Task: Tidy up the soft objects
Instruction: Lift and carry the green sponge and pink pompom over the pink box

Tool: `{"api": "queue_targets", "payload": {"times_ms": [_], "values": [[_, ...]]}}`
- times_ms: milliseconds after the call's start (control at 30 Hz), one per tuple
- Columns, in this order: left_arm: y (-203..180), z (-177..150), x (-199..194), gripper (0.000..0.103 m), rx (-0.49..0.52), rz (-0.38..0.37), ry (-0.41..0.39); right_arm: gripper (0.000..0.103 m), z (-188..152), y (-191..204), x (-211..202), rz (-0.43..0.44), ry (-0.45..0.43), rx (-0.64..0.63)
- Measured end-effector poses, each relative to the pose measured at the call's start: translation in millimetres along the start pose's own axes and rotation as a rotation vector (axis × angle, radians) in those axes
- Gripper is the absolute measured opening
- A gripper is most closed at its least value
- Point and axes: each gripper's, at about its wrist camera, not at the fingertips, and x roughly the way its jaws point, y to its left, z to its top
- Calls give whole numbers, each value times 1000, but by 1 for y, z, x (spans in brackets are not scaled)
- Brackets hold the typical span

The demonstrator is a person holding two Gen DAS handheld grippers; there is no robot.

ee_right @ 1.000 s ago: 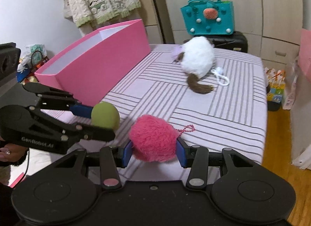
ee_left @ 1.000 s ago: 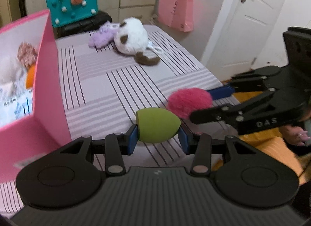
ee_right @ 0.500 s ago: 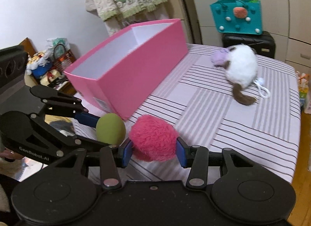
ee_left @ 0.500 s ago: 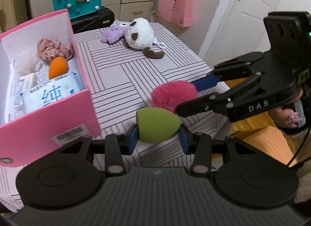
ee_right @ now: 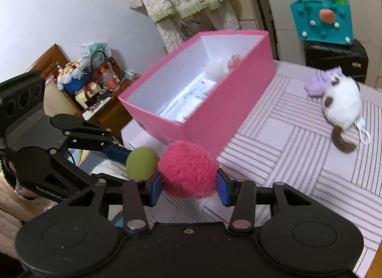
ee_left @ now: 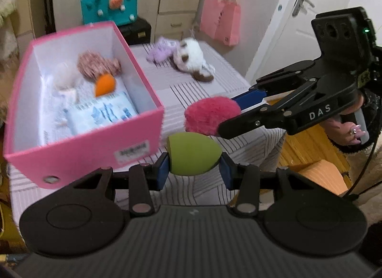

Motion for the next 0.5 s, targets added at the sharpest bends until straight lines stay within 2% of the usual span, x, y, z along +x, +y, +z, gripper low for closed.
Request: {"api": "queue_targets", "payload": {"times_ms": [233, 500], "values": [[18, 13, -44, 44, 5, 62, -99, 52, 34, 26, -12, 13, -58, -50], [47, 26, -57, 44, -20, 121, -147, 52, 77, 47, -3, 29, -98, -121]]}}
